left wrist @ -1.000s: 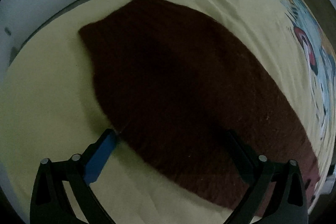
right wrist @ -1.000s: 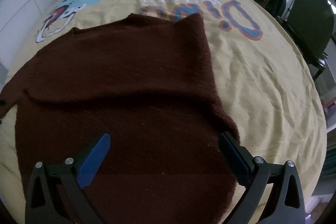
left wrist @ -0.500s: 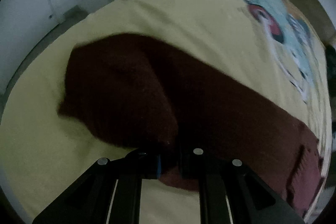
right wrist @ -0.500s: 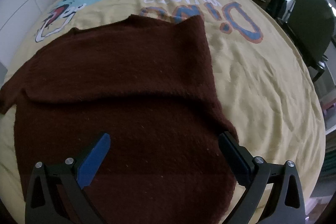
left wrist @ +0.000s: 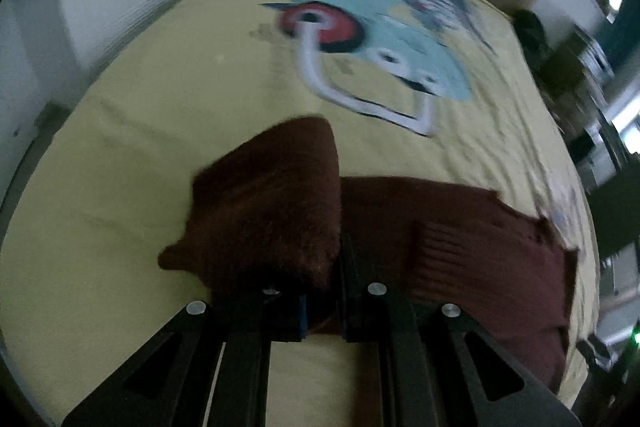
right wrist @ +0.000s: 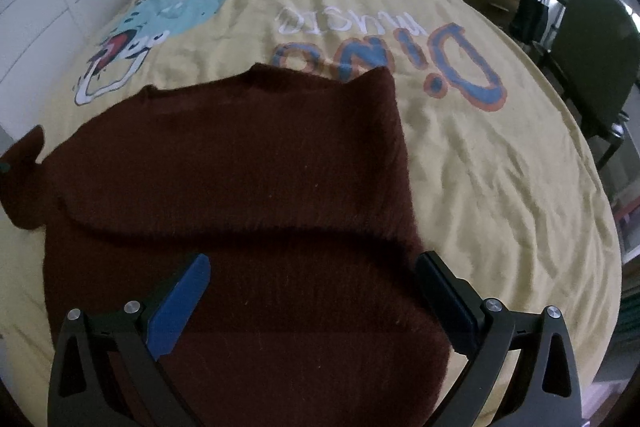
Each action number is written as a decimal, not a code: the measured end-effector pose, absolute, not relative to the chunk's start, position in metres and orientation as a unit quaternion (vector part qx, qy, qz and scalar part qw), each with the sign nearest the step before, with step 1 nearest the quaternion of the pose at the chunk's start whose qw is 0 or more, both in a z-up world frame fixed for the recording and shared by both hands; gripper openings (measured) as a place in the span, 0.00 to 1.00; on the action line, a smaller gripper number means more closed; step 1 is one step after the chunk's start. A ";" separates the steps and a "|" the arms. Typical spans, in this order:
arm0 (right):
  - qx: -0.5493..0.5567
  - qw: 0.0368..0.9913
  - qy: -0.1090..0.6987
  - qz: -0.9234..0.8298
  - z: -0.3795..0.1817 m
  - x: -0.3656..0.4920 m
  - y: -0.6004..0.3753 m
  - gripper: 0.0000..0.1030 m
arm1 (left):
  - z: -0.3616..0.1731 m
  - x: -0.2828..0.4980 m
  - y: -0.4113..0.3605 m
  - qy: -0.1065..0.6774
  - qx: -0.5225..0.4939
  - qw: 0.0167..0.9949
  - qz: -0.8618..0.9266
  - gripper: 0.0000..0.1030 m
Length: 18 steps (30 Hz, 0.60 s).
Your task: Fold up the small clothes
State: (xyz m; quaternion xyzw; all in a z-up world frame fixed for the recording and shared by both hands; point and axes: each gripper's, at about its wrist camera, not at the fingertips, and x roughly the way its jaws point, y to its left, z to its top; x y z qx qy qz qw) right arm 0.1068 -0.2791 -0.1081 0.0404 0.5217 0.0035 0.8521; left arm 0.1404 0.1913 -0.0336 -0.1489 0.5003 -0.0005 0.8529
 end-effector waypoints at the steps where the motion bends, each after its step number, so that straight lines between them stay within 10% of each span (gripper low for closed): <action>1: 0.038 0.853 0.521 0.003 -0.107 0.109 -0.280 1.00 | -0.031 0.142 0.176 0.501 -0.144 0.853 -0.012 0.08; 18: 0.044 0.861 0.507 -0.005 -0.089 0.132 -0.313 1.00 | -0.038 0.188 -0.048 0.520 -0.086 0.834 -0.162 0.08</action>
